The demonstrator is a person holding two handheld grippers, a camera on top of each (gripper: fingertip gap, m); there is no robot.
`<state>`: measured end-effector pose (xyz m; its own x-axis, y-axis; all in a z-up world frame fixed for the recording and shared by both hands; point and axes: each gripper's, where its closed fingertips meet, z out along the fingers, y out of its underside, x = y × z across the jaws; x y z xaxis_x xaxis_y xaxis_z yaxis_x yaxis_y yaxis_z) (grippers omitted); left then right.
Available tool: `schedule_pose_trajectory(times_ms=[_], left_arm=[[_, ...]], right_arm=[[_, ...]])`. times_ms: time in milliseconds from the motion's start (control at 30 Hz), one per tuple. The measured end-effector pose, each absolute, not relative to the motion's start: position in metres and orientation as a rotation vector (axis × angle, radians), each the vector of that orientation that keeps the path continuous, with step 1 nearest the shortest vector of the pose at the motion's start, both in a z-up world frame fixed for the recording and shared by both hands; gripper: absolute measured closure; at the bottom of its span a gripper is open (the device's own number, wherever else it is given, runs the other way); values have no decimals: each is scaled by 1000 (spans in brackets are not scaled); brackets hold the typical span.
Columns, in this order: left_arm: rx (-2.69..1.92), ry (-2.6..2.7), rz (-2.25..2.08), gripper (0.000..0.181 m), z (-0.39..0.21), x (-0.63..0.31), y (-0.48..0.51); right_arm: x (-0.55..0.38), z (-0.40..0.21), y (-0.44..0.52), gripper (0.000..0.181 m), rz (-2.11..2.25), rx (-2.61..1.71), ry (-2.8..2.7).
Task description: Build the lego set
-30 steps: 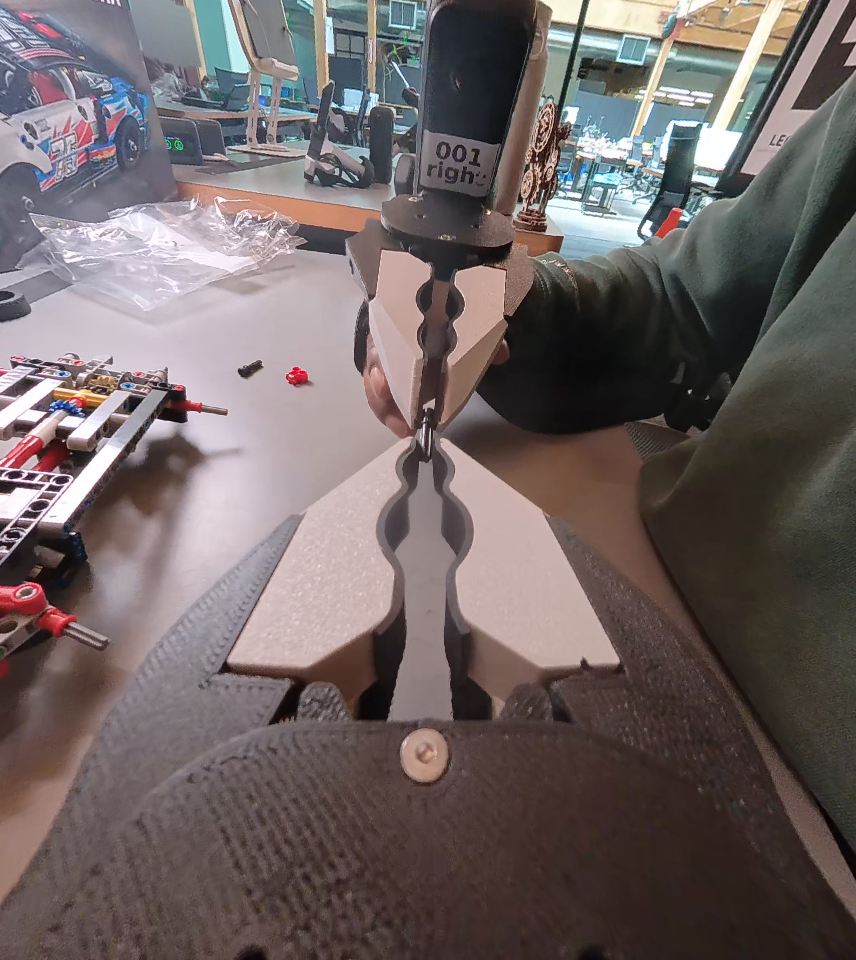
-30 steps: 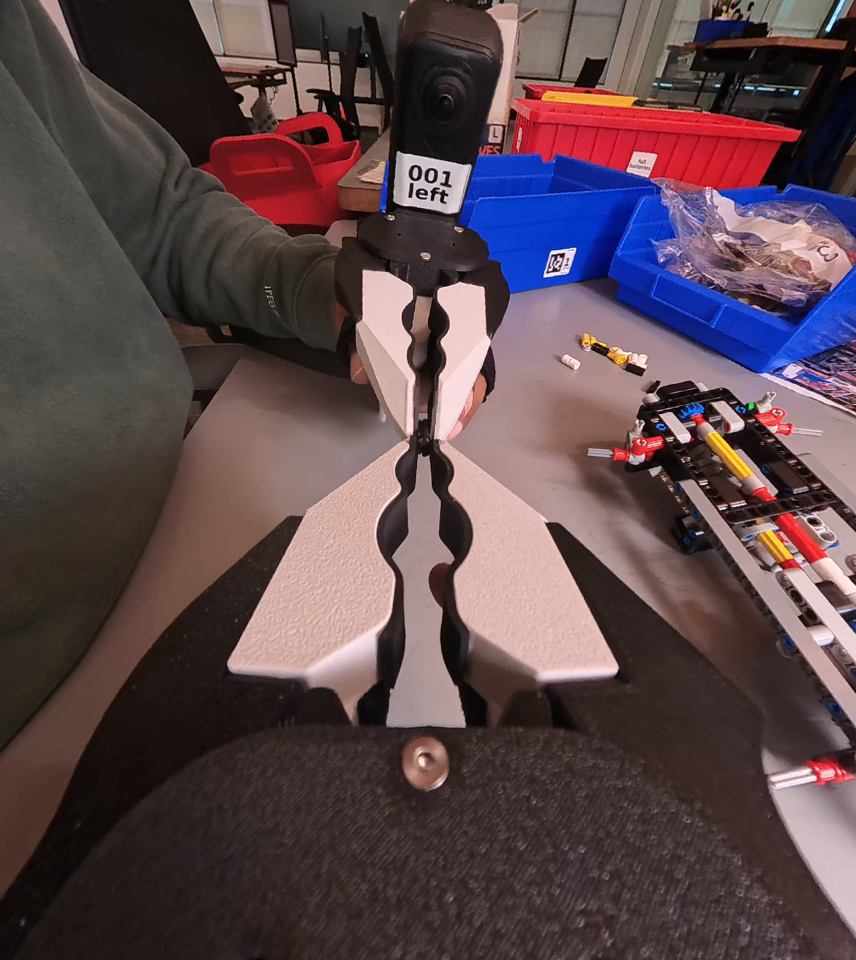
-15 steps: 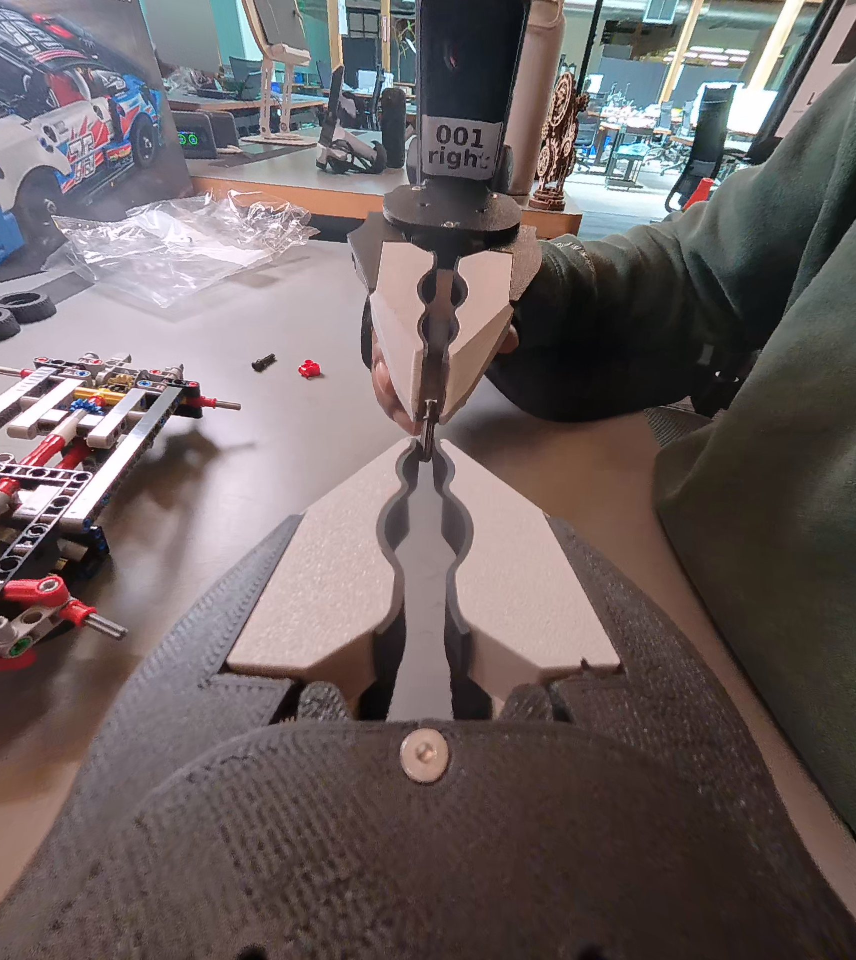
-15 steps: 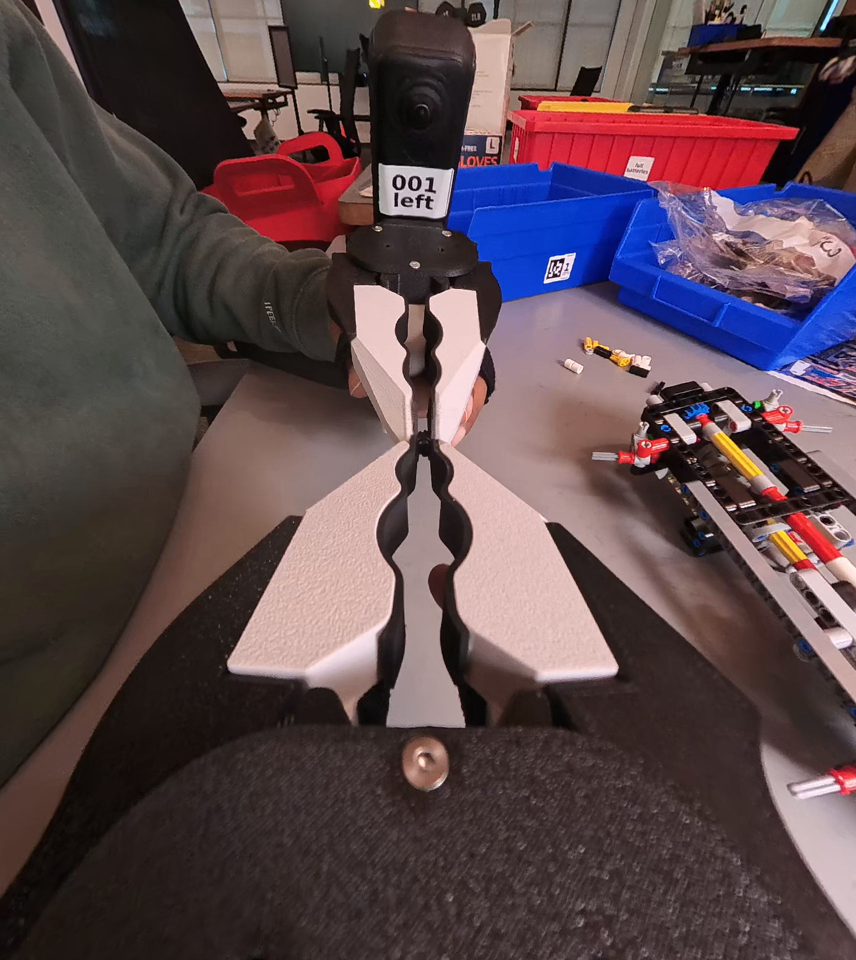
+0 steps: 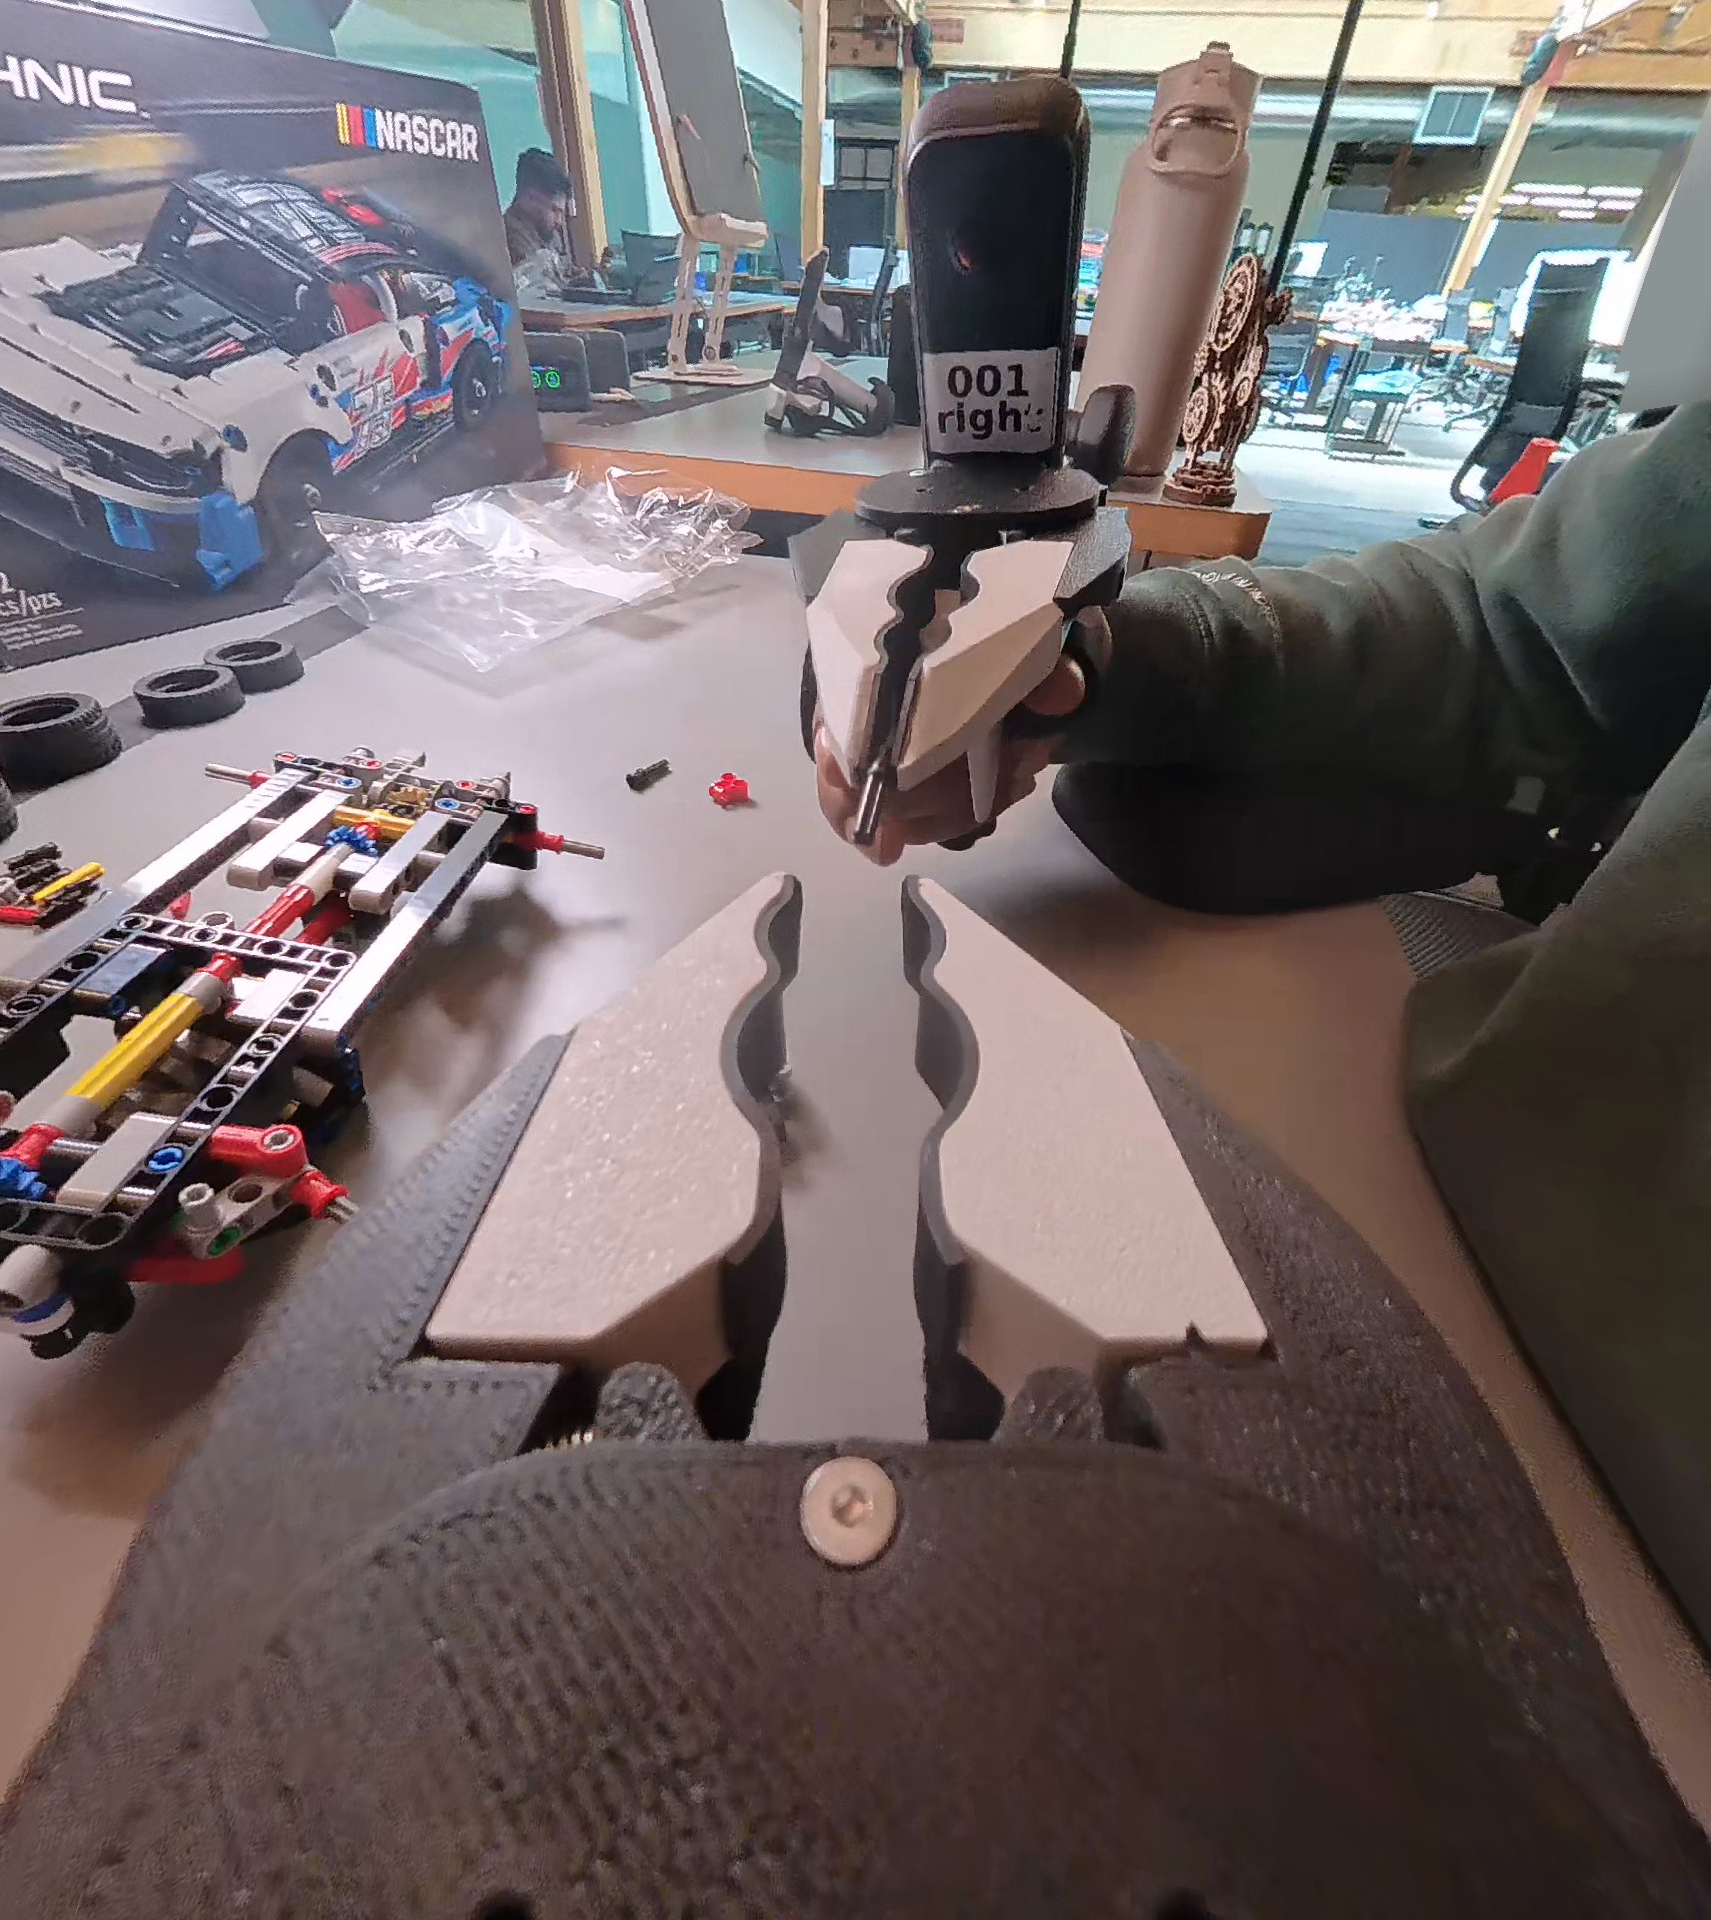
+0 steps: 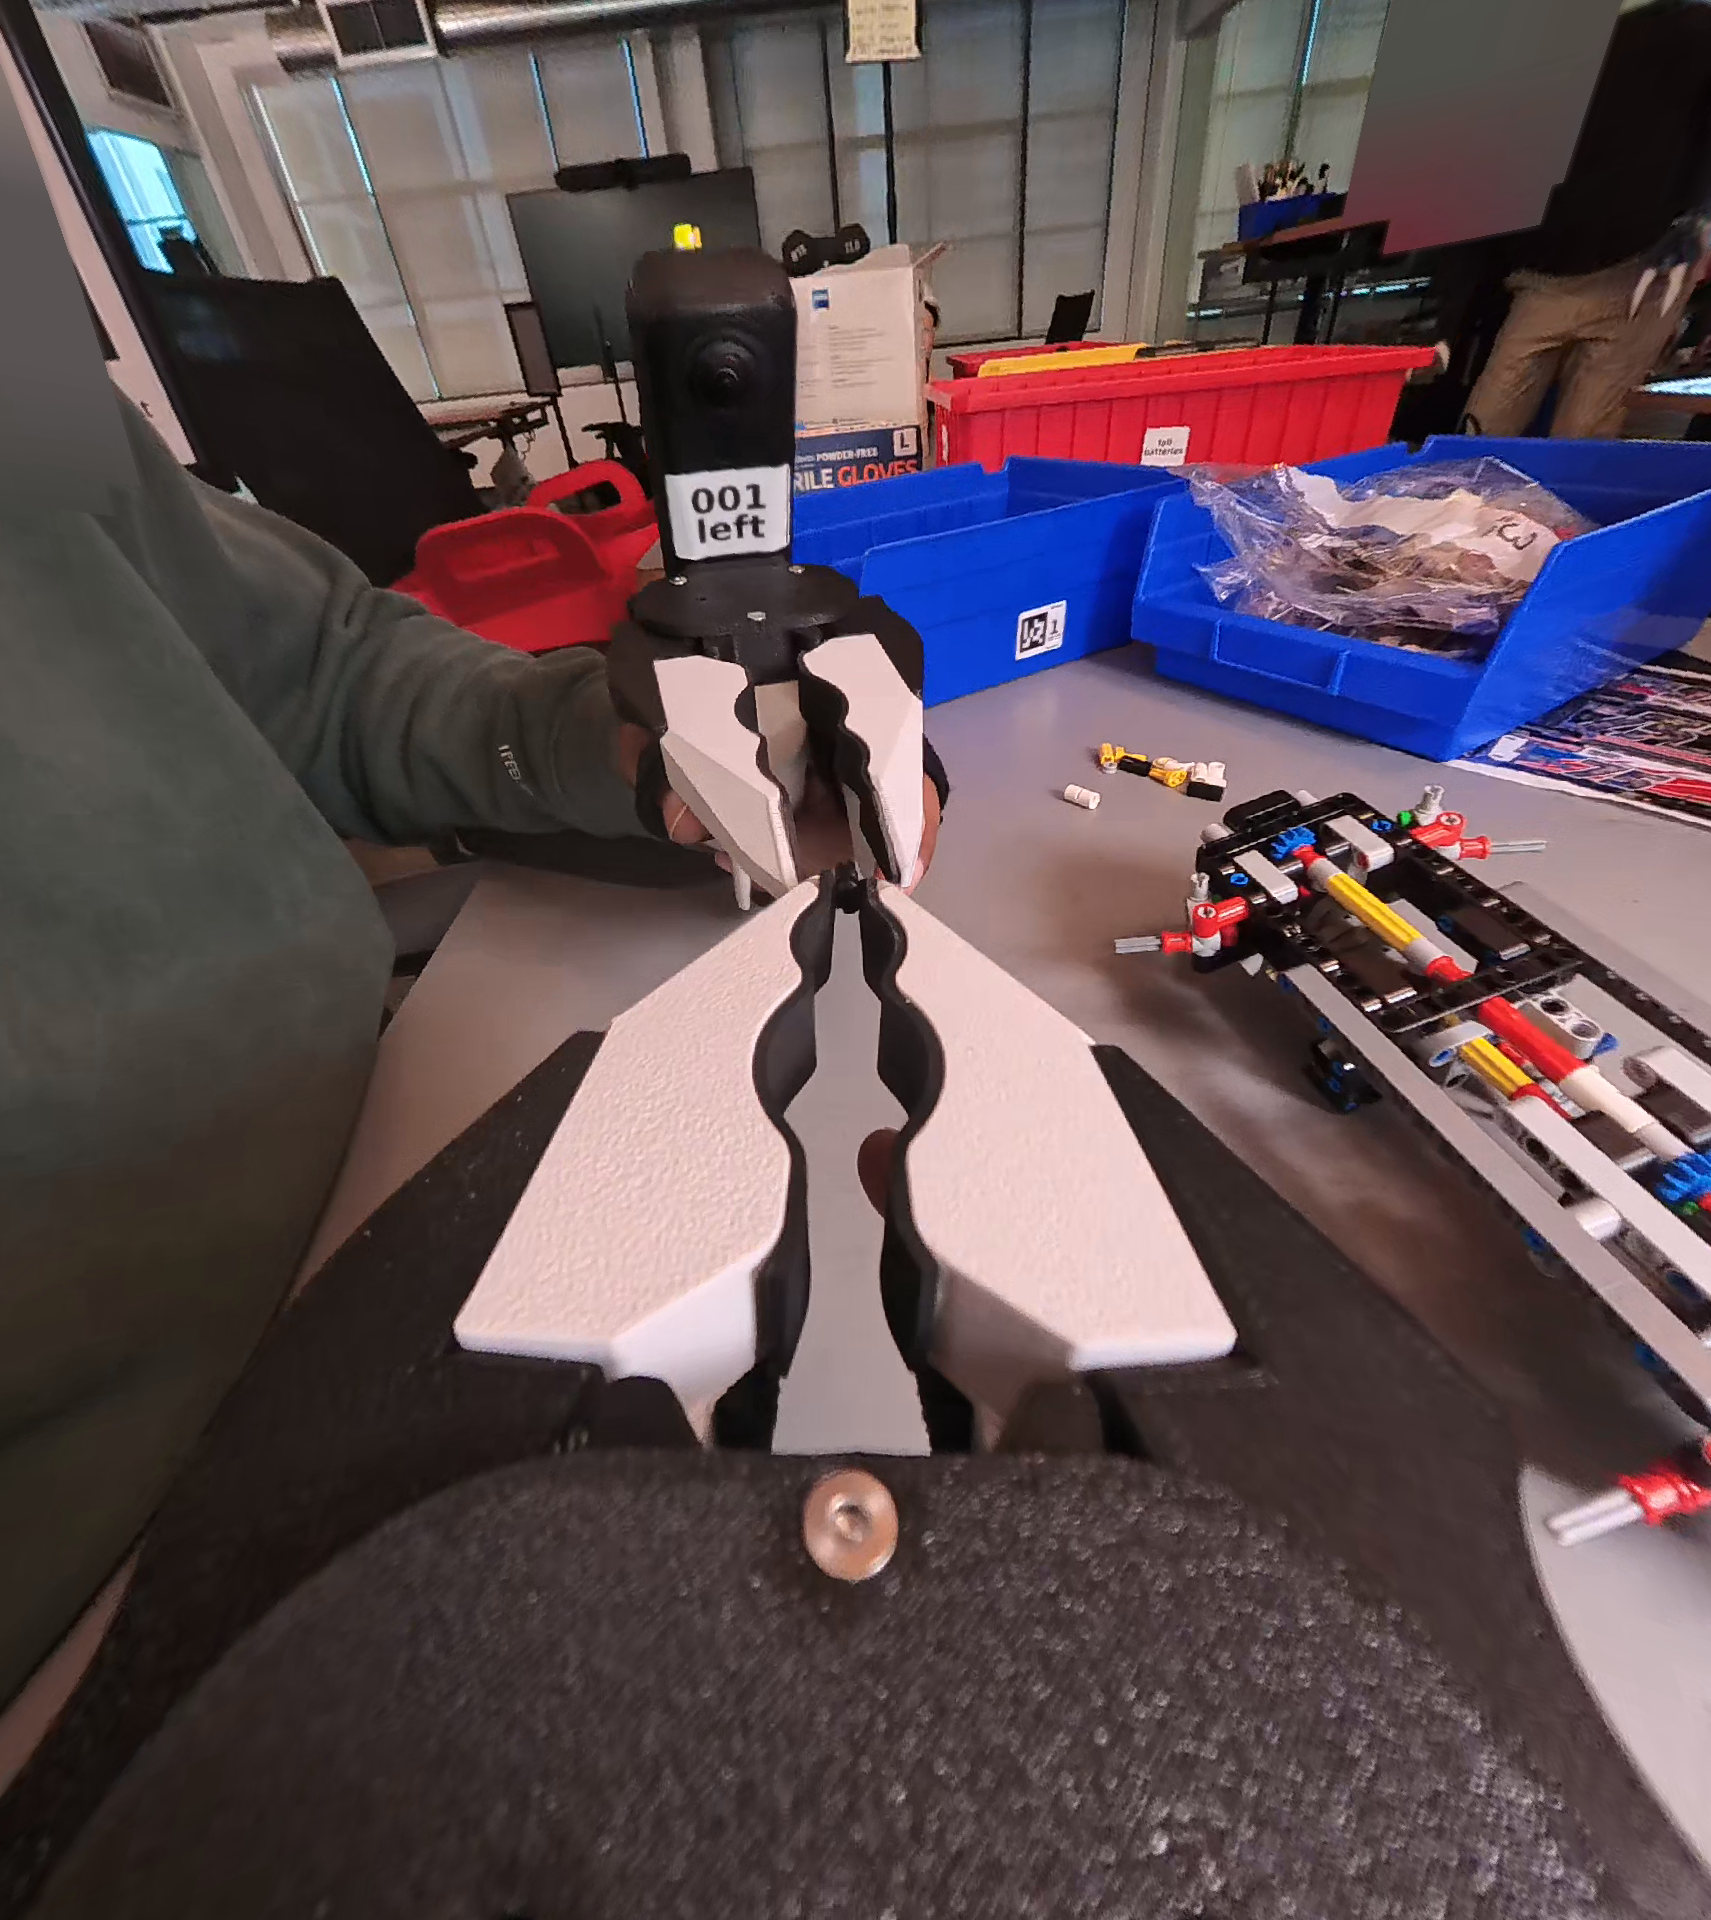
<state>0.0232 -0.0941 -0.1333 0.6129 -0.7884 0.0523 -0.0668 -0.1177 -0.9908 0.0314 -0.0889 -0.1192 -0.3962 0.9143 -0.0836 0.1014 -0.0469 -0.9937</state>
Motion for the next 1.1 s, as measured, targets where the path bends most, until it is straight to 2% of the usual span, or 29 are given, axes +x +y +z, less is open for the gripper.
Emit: schedule_pose_trajectory(times_ms=[267,833,1100], left_arm=[[-1604,814,-695,178,-142,33,-100],[-1643,804,-779,179,-148,36,-103],[-1786,855,-599,161,-175,20,-87]], right_arm=[[26,-136,-102,180,1477,-1112,-1645],[25,-137,-106,180,1479,-1139,-1656],[37,-134,-61,180,1258,-1228,-1710]])
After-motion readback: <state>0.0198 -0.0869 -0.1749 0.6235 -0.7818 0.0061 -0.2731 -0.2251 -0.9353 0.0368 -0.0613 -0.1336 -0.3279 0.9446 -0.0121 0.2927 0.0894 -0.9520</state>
